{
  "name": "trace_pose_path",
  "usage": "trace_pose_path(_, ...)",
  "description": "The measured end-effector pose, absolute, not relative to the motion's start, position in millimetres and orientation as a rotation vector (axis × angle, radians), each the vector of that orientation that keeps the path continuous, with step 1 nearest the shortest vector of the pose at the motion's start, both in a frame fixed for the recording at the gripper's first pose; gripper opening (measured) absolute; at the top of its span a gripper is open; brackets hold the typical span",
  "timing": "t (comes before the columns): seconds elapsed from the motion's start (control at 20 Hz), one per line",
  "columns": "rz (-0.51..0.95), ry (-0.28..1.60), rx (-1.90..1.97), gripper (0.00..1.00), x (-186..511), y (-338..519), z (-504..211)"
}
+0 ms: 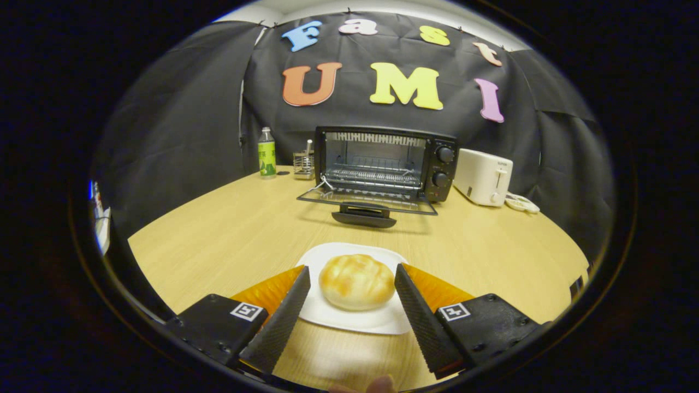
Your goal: Open the toaster oven, put the food inside, and close the toaster oven door.
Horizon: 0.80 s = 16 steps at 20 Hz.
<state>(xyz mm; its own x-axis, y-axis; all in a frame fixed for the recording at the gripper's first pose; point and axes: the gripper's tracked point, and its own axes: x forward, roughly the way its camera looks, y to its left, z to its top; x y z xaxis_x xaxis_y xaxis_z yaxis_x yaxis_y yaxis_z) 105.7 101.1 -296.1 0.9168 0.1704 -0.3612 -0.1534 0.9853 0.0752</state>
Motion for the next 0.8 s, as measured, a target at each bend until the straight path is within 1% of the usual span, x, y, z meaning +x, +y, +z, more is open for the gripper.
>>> trace_pose_path(0.2,0.168,0.464,0.117,1.0,105.9,104.2,-313.6)
trace_pose_path(0.35,0.165,0.476,0.135,1.0,107.2,103.1,-314.3)
trace_pose_path(0.4,0.166,0.483,0.14,0.98,107.4,103.3,-316.7)
trace_pose_path(0.5,0.167,0.487,0.154,0.93,107.9,103.1,-316.5)
trace_pose_path(0.65,0.17,0.484,0.199,0.78,108.7,105.8,-313.6)
trace_pose_path(0.8,0.181,0.442,0.253,0.62,106.1,109.9,-291.3)
